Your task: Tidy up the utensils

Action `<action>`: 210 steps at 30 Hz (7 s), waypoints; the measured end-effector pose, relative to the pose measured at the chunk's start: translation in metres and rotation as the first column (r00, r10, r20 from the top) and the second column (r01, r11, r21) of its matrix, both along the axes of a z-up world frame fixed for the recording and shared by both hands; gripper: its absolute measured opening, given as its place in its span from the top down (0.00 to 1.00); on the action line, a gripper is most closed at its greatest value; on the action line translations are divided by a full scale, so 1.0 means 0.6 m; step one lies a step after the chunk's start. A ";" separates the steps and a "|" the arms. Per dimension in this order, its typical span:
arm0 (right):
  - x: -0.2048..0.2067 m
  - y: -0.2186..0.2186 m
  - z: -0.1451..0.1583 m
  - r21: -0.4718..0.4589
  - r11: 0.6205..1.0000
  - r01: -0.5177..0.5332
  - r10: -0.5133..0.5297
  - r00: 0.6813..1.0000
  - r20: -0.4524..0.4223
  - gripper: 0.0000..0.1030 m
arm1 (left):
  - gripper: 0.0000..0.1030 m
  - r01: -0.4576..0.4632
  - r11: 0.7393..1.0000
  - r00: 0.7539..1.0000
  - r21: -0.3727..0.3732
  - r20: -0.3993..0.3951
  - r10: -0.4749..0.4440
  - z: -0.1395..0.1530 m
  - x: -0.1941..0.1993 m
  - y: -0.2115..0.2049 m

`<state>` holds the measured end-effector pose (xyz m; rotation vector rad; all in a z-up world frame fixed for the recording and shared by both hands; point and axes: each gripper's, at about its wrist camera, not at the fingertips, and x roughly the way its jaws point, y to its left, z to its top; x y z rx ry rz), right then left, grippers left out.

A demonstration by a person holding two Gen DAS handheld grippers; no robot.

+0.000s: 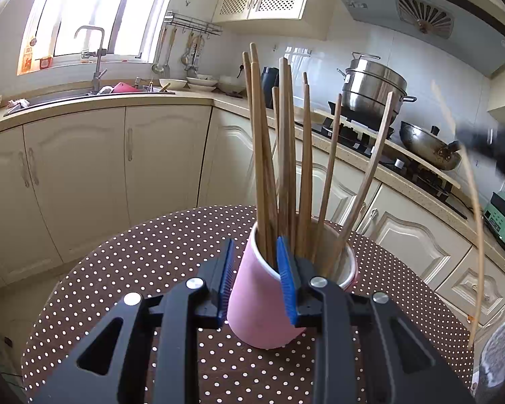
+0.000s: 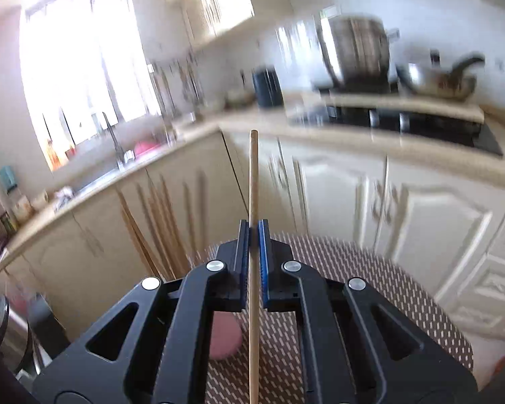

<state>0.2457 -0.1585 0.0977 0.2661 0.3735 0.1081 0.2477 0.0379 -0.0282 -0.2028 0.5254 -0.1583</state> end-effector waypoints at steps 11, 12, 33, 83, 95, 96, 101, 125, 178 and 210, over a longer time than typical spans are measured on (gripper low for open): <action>0.036 0.068 0.006 0.044 0.998 -0.045 0.031 0.961 0.276 0.94 | 0.75 0.008 1.000 1.000 -0.016 0.005 -0.008 -0.002 -0.003 0.008; 0.040 0.076 -0.001 0.027 0.999 -0.047 0.037 0.956 0.292 0.94 | 0.75 0.010 1.000 1.000 -0.017 0.005 -0.010 -0.003 -0.003 0.009; 0.052 0.092 -0.132 -0.087 0.974 -0.210 0.215 0.975 0.061 0.92 | 0.75 0.009 1.000 1.000 0.026 0.025 -0.010 -0.003 -0.006 0.000; -0.276 -0.020 -0.140 -0.059 0.993 -0.106 0.110 0.990 0.082 0.10 | 0.47 -0.102 0.968 0.976 0.231 0.209 0.053 0.073 -0.316 -0.064; -0.306 -0.017 -0.131 -0.065 0.991 -0.114 0.121 0.987 0.109 0.09 | 0.29 -0.161 0.963 0.948 0.216 0.307 0.089 0.122 -0.365 -0.058; -0.307 -0.017 -0.128 -0.067 0.991 -0.113 0.120 0.986 0.113 0.09 | 0.27 -0.165 0.963 0.946 0.214 0.310 0.093 0.125 -0.366 -0.057; -0.316 -0.016 -0.121 -0.074 0.992 -0.104 0.112 0.986 0.125 0.08 | 0.24 -0.169 0.964 0.943 0.206 0.317 0.098 0.135 -0.371 -0.053; -0.312 -0.029 -0.126 -0.061 0.994 -0.086 0.092 0.991 0.101 0.08 | 0.17 -0.156 0.966 0.946 0.204 0.312 0.087 0.140 -0.369 -0.047; -0.312 -0.026 -0.135 -0.038 0.995 -0.094 0.097 0.993 0.070 0.08 | 0.17 -0.170 0.964 0.947 0.204 0.304 0.103 0.133 -0.368 -0.042; -0.301 -0.022 -0.146 -0.026 0.995 -0.100 0.101 0.994 0.035 0.08 | 0.17 -0.178 0.967 0.953 0.184 0.275 0.123 0.124 -0.357 -0.033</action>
